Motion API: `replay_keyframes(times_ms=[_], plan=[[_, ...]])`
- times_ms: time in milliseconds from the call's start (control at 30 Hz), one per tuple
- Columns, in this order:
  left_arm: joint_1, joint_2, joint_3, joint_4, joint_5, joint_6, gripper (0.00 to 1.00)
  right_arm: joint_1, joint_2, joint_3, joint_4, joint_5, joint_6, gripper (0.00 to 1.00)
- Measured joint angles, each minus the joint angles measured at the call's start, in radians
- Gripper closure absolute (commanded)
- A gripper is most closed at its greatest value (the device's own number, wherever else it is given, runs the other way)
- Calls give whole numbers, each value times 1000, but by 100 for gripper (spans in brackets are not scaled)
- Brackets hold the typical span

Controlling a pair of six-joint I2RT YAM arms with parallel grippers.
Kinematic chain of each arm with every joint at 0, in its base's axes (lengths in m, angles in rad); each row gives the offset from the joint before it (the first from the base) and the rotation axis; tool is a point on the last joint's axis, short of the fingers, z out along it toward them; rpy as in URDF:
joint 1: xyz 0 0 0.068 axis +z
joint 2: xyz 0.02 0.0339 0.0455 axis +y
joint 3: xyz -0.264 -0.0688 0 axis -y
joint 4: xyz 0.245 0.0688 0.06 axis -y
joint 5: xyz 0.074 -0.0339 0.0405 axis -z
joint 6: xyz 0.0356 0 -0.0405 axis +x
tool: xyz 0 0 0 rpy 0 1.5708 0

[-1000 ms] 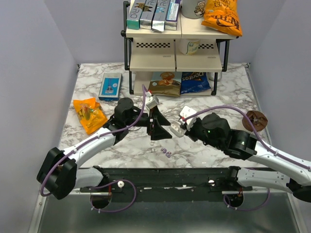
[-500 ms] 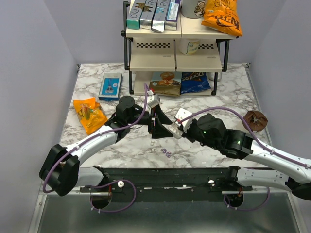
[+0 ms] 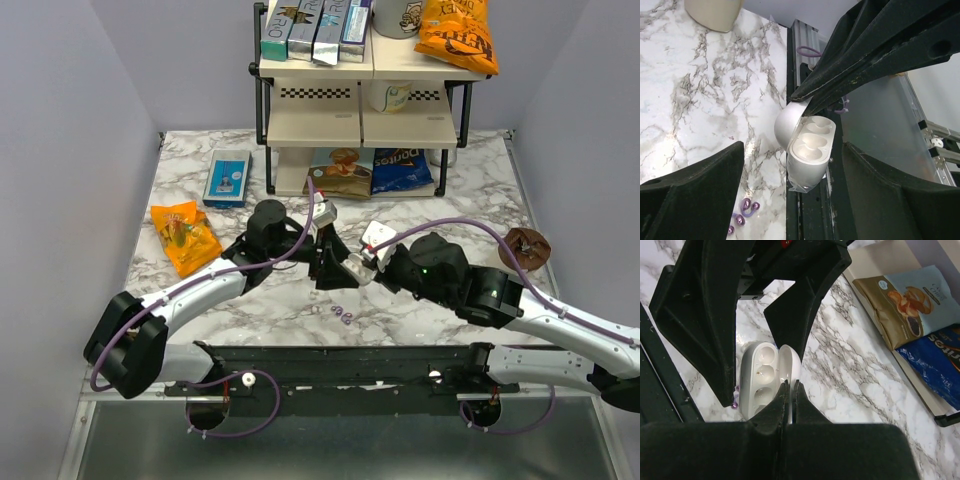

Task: Insert the wireless bluetooth earbuds into the charging case
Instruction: Open the charging case.

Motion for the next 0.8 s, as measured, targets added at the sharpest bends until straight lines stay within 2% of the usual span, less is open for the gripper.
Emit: replay_keyframes(times_ms=[200, 367, 533, 700, 767, 800], plan=[[-13, 0, 0, -3, -13, 11, 26, 0, 0, 2, 6, -6, 0, 99], [-13, 0, -4, 8, -19, 6, 38, 0, 0, 2, 6, -6, 0, 99], [-16, -6, -32, 56, -21, -7, 45, 0, -1, 2, 5, -6, 1, 99], [-18, -31, -88, 124, -28, -23, 63, 0, -6, 2, 6, -7, 5, 99], [-19, -37, -97, 140, -34, -29, 63, 0, -11, 2, 6, -6, 8, 99], [-19, -40, -100, 148, -37, -31, 59, 0, -13, 2, 6, -6, 8, 99]])
